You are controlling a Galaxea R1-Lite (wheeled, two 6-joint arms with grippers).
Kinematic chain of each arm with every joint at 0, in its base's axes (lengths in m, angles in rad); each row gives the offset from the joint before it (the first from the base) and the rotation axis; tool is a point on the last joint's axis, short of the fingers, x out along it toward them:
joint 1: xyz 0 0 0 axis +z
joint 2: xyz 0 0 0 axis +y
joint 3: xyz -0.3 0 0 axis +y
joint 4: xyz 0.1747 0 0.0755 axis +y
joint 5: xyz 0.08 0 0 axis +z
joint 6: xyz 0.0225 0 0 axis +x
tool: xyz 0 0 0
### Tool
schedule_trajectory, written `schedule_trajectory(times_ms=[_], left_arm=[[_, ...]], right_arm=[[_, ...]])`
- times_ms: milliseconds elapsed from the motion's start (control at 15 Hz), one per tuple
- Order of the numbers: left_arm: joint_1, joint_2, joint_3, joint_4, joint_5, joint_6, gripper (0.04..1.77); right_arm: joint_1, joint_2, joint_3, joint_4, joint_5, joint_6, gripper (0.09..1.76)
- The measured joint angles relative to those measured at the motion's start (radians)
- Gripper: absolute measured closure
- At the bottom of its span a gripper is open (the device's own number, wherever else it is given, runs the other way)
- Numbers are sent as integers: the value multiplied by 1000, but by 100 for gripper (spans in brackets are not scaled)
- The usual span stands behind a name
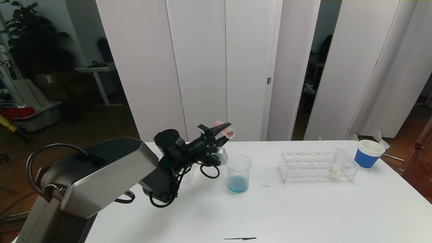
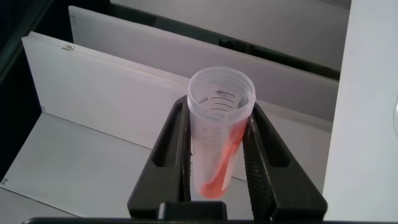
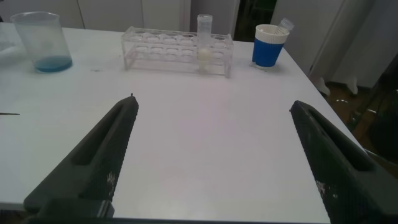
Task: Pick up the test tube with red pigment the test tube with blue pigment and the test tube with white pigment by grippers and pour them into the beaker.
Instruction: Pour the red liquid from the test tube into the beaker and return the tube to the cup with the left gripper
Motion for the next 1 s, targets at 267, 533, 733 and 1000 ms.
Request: schedule_trajectory(times_ms=[267, 533, 733, 1000], left_arm=[[1, 14, -30, 0, -12, 0, 123], [11, 26, -69, 0, -21, 2, 123], [13, 40, -87, 0, -32, 1, 123], [18, 49, -99, 0, -47, 1, 123]], right_arm=[[0, 0, 0, 0, 0, 0, 10], [0, 0, 0, 0, 0, 0, 10], [0, 0, 0, 0, 0, 0, 10], [0, 0, 0, 0, 0, 0, 10]])
